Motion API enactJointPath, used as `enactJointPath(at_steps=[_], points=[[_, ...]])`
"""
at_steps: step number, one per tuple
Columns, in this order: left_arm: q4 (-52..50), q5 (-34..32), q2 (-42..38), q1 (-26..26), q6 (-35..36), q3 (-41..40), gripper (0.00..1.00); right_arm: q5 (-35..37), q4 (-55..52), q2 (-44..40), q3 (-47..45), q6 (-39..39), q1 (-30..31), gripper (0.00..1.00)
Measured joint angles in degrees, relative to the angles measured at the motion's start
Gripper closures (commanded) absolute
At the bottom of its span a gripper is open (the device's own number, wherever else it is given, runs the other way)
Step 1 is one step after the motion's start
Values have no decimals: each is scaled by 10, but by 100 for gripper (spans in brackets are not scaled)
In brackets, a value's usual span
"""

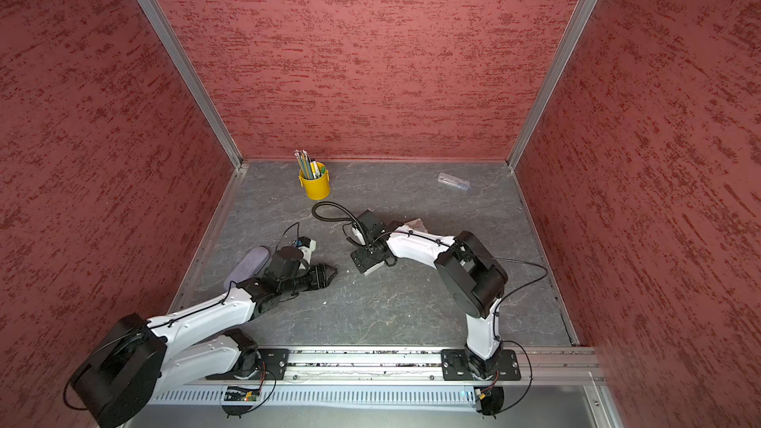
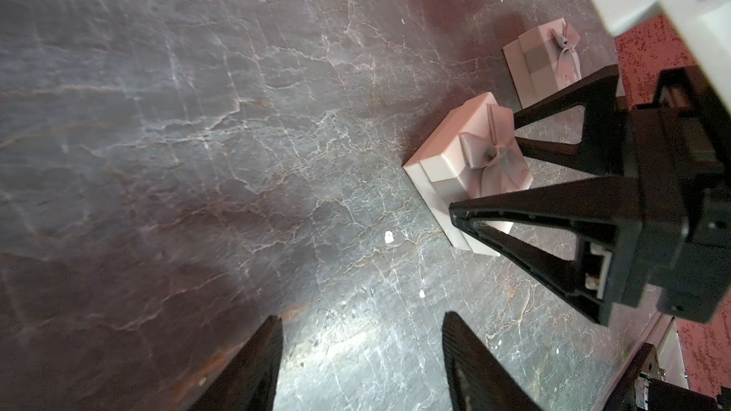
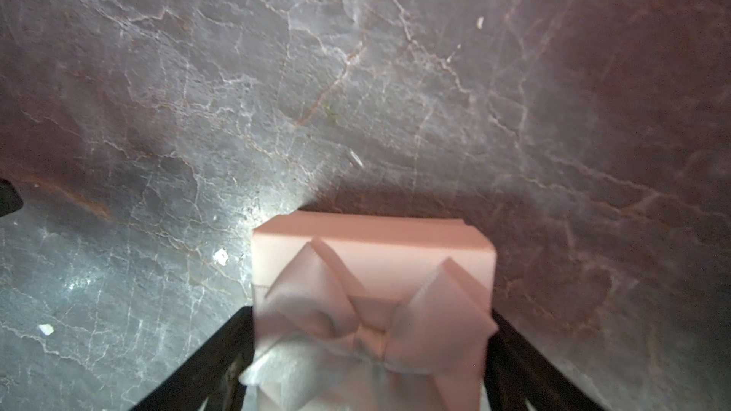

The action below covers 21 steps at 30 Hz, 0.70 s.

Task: Take the necklace out of the lift-off lid jewelry box
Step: Pick up the jewelry box from the center of the board.

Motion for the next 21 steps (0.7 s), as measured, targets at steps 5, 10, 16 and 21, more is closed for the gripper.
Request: enactJointPath(at_steps=[5,10,16,21], points=[[0,1,-4,0,15,0,28,-4,-2,0,0,0,0,22],[-8,1,-13,-15,67,7,5,-6,-3,0,0,1,0,25],[-16,-15,-36,-29,130,16,0,-7,-10,-8,0,7,0,26],[8,-39,-80,-39,182,4,0,-12,-19,-31,0,15,-4,26]])
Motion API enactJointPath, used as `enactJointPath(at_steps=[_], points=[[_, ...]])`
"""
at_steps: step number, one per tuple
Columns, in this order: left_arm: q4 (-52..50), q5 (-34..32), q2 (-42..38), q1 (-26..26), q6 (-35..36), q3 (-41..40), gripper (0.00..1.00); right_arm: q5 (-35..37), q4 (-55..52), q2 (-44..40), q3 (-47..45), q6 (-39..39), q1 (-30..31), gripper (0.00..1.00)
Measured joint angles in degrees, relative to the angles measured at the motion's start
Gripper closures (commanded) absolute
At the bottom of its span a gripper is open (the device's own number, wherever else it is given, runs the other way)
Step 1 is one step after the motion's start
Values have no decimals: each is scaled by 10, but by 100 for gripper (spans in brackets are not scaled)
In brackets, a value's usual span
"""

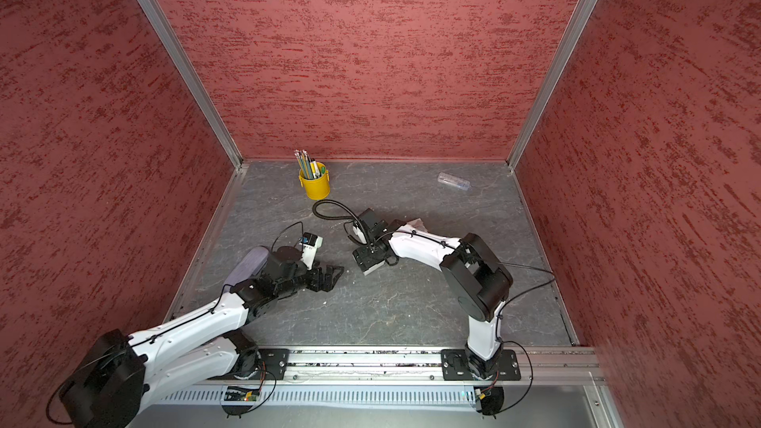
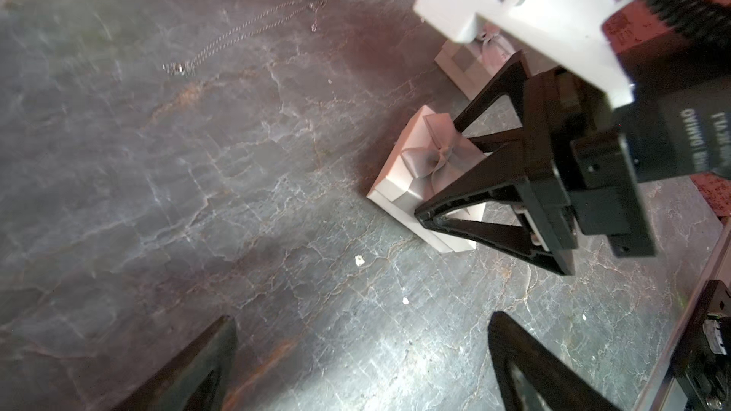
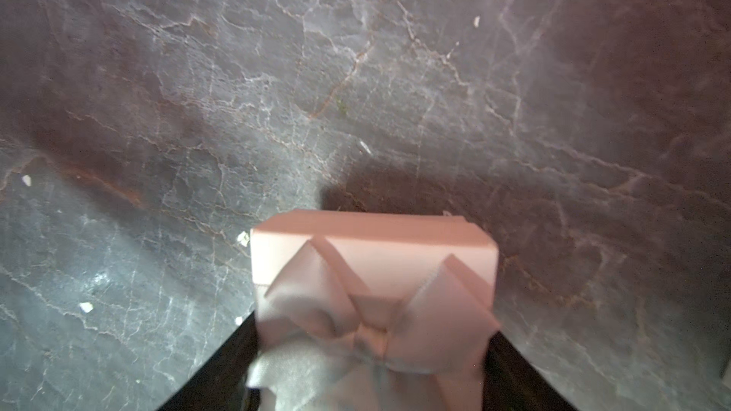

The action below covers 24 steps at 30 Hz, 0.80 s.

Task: Take the necklace out of the lift-off lid jewelry box
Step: Pick up the jewelry box from the center of the board, then open the lid on the jewelry box.

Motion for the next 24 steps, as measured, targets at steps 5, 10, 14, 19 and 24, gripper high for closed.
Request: enactJointPath(at_steps=[5,10,14,19,24], points=[[109,12,-49,-33,88,-77,0,-17,-14,-29,0,3,-10,26],[168,16,-50,-73,176,-98,0,-37,-49,-58,4,3,-27,26],[235,-13,-19,-94,230,-92,0,-48,-88,-77,26,3,-36,26],[308,-31,54,-105,273,-82,0,-64,-130,-104,51,5,-43,27],[372,-34,129,-106,289,-60,0,-80,-153,-120,60,12,-46,27]])
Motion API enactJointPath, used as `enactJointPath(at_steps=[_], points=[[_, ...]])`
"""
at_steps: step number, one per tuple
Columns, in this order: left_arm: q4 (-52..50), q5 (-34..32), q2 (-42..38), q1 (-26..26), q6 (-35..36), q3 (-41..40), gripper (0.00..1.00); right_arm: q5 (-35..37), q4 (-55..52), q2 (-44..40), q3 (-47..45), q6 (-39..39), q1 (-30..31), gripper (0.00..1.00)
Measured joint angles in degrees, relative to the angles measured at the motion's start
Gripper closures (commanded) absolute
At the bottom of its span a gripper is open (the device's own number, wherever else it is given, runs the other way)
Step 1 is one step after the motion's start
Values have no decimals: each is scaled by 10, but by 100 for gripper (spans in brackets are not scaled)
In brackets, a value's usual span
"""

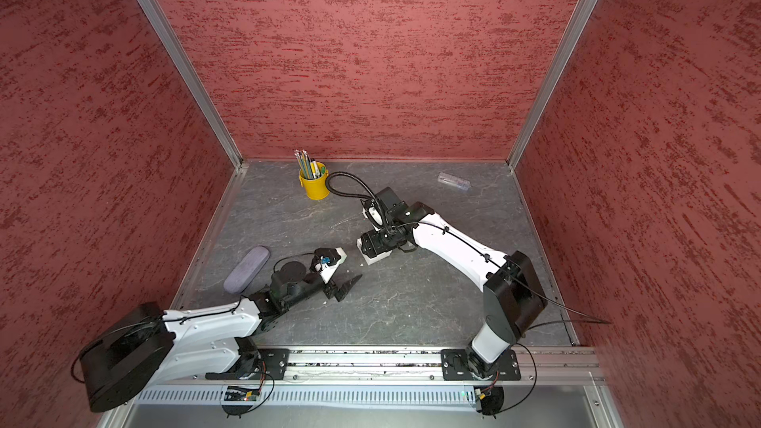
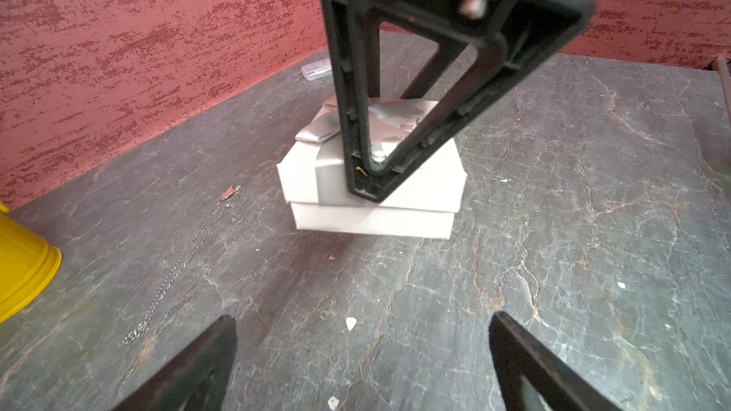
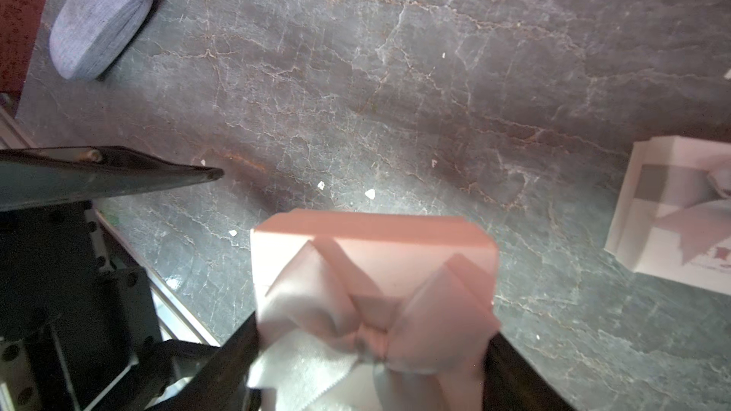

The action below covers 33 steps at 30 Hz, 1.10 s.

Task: Take the necklace out of the lift-off lid jewelry box
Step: Open the lid on the jewelry box.

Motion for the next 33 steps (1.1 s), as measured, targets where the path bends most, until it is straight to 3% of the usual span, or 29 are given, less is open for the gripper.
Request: enactJointPath(at_steps=[13,18,26,33], points=[[82,44,99,0,4,47,1,-26,-25,-9,3,13,-1,27],[89,58,114,0,2,49,10,-29,-26,-11,6,15,-1,28],[96,70,116,0,-9,53,12,-35,-26,-14,6,15,-1,28],[99,71,116,0,-13,53,23,-37,-28,-14,6,15,-1,28]])
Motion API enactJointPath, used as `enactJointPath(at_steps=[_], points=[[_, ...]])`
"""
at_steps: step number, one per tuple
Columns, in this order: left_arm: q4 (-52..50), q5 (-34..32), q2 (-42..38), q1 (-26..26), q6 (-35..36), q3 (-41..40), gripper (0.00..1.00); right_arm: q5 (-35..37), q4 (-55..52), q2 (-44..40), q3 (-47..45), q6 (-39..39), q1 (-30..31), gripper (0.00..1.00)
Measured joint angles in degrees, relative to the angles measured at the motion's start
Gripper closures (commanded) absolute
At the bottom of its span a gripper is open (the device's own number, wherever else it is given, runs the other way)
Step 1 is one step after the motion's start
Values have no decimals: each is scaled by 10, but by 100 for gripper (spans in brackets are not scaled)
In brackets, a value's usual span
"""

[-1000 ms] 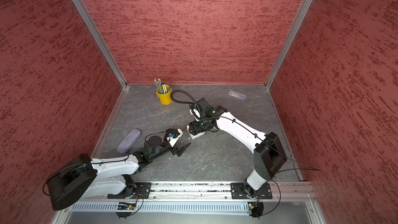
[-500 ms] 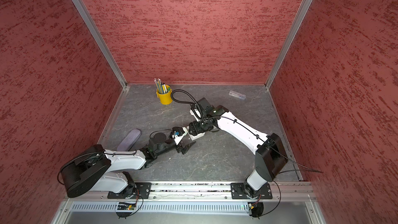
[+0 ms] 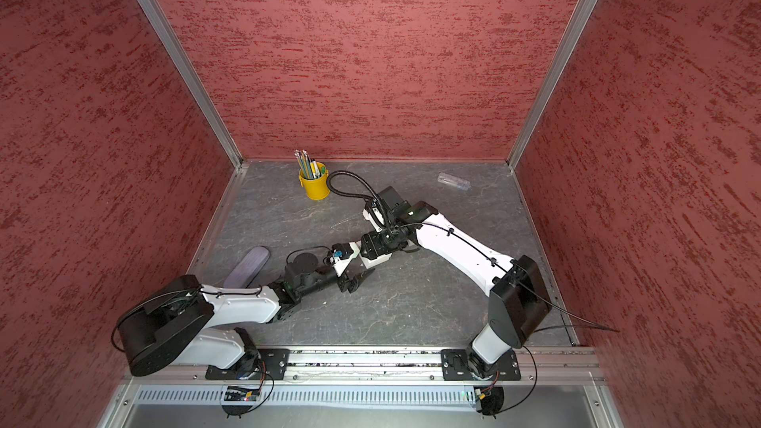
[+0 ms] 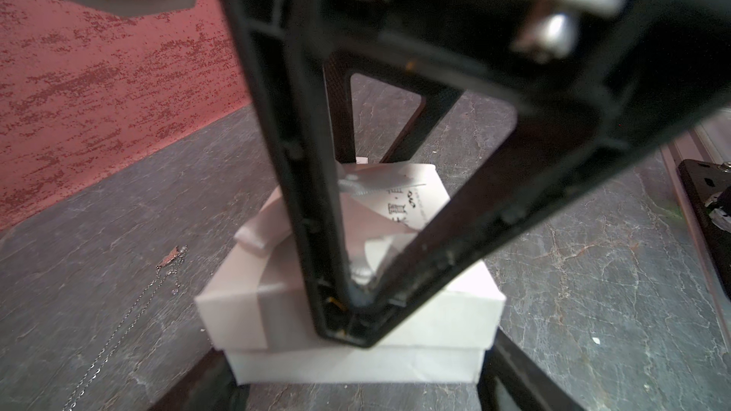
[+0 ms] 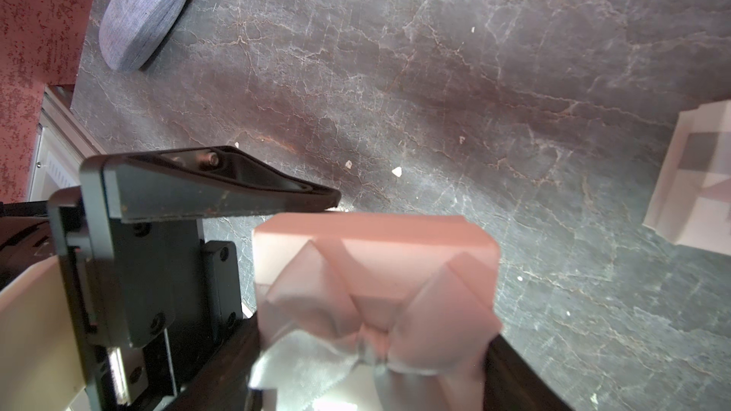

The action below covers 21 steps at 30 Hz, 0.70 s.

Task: Take the necklace out of the lift-off lid jewelry box
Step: Open the lid on the jewelry box.

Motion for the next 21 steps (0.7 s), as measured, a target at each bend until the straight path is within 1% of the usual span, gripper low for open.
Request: enactJointPath(at_steps=[6,14,18,21], points=[[-3,0,-2,0,-1,0,27,-2,-1,0,0,0,0,28],[-7,0,-7,1,-3,0,27,-5,0,-1,0,0,-1,27],[-9,0,-9,1,-5,0,23,-7,0,-3,0,2,-2,28],[-9,0,-9,0,-6,0,23,-9,0,-3,0,4,-2,27]])
